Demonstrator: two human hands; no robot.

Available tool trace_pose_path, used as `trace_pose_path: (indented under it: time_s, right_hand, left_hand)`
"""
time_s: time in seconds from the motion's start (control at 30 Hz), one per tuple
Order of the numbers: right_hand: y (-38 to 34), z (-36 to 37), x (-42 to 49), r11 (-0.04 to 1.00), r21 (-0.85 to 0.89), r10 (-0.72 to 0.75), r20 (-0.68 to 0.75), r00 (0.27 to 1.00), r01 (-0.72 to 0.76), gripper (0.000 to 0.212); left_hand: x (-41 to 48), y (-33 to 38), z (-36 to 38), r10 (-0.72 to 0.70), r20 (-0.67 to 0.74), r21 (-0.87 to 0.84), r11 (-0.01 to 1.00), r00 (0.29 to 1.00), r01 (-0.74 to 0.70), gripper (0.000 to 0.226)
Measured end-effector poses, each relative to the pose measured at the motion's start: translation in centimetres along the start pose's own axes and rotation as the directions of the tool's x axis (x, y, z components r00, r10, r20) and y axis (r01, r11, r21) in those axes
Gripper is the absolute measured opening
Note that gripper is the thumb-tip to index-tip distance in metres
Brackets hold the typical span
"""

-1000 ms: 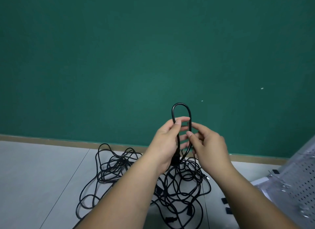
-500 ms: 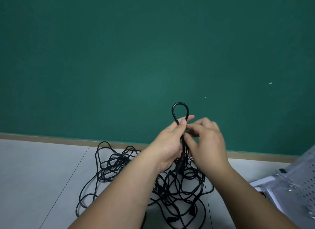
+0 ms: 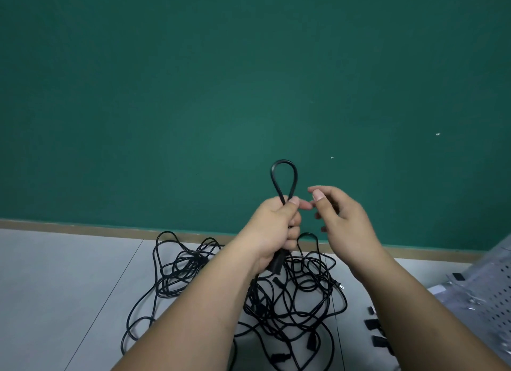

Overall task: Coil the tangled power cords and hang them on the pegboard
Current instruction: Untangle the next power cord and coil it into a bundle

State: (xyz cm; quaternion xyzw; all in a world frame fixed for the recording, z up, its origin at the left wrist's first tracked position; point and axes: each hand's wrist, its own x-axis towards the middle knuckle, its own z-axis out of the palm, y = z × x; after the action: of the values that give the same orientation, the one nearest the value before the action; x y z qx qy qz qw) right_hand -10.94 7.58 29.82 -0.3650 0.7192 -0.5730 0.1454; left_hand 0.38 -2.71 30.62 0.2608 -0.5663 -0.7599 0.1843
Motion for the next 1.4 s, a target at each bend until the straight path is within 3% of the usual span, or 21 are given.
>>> trace_pose_path:
  time_s: [0.1,0.2,0.27,0.3,0.37,0.43,0.5,0.63,0.7,0.8,0.87,0.93,1.0,1.1,1.17,1.23,1.27,1.33,1.4]
  right_hand:
    - [0.5,0.6,-0.4,0.979,0.04,0.182,0.27,0.946,-0.2,0.046]
    - [0.5,1.2,-1.6,0.934,-0.008,0.295,0.581,0.759,-0.357,0.065]
    - [0.6,1.2,-2.1,0.947,-0.088,0.281,0.688,0.669,-0.308,0.06]
    - [0.9,1.2,-2.3,0.966,-0.13,0.248,0.711,0.658,-0.224,0.05]
    - [1.7,1.5,-2.4,0.974,-0.219,0.191,0.676,0.712,-0.053,0.03]
    - [2.3,2.0,-2.7,0.956,-0.292,0.147,0.589,0.794,0.039,0.054]
    - [2.6,2.8,-2.9,0.965,-0.252,0.086,0.564,0.821,0.073,0.071]
    - [2.4,4.2,-2.8,0.999,-0.036,0.038,0.603,0.797,-0.021,0.028]
    - [2.1,4.3,-2.7,0.999,-0.021,0.042,0.638,0.769,-0.037,0.017]
    - [2.3,3.6,-2.5,0.988,-0.016,0.121,0.682,0.721,-0.151,0.018]
    - [2.7,2.3,-1.9,0.987,-0.121,0.158,0.666,0.729,-0.104,0.018]
    - [2.8,0.6,-1.1,0.969,-0.245,0.145,0.622,0.77,0.015,0.017]
    - [2.4,-1.0,-0.5,0.948,-0.303,0.095,0.56,0.823,0.096,0.014]
    - [1.2,-2.6,-0.1,0.998,-0.059,-0.001,0.459,0.888,0.031,0.003]
    - [0.4,-3.2,0.0,0.996,0.076,-0.066,0.375,0.925,0.04,0.01]
    - [0.0,-3.4,0.0,0.987,0.12,-0.133,0.255,0.958,0.106,0.015]
    - [-0.2,-3.4,0.0,0.983,0.111,-0.162,0.191,0.968,0.143,0.016]
    - [-0.5,-3.3,0.0,0.979,0.069,-0.197,0.084,0.977,0.191,0.021]
    - [-0.7,-3.2,0.0,0.977,0.038,-0.213,0.021,0.977,0.212,0.026]
  left_hand:
    - [0.3,0.8,-0.3,0.085,-0.087,-0.271,0.957,0.993,-0.105,0.023]
    - [0.7,1.5,-1.2,0.15,-0.198,-0.363,0.907,0.969,-0.214,0.021]
    - [1.0,2.0,-2.4,0.195,-0.305,-0.33,0.897,0.932,-0.295,0.021]
    - [1.1,2.3,-3.1,0.211,-0.352,-0.322,0.888,0.912,-0.33,0.021]
    - [1.2,2.8,-4.3,0.22,-0.4,-0.34,0.866,0.889,-0.368,0.02]
    - [0.9,2.8,-4.6,0.201,-0.371,-0.385,0.855,0.907,-0.347,0.021]
    - [0.5,2.6,-3.9,0.169,-0.293,-0.445,0.847,0.941,-0.291,0.026]
    - [0.2,2.3,-2.9,0.139,-0.237,-0.468,0.851,0.961,-0.239,0.03]
    - [0.3,2.0,-3.1,0.148,-0.264,-0.377,0.894,0.953,-0.243,0.03]
    - [0.5,2.1,-4.1,0.179,-0.341,-0.234,0.935,0.923,-0.268,0.03]
    - [0.7,2.3,-5.3,0.219,-0.42,-0.127,0.947,0.88,-0.296,0.03]
    - [1.4,2.0,-7.3,0.31,-0.474,0.102,0.949,0.824,-0.298,0.029]
    - [1.9,1.4,-8.9,0.395,-0.426,0.352,0.901,0.814,-0.253,0.024]
    - [1.6,1.0,-8.9,0.345,-0.3,0.574,0.81,0.889,-0.121,0.027]
    - [1.0,0.6,-7.7,0.211,-0.177,0.621,0.782,0.961,-0.057,0.058]
    - [0.5,0.5,-6.3,0.029,-0.049,0.532,0.847,0.998,0.001,0.098]
    - [0.3,0.6,-5.6,-0.043,0.026,0.502,0.864,0.999,0.024,0.105]
    - [0.1,0.4,-4.1,-0.096,0.204,0.562,0.826,0.974,-0.036,0.086]
    - [-0.3,-0.2,-2.7,-0.136,0.339,0.657,0.743,0.931,-0.13,0.047]
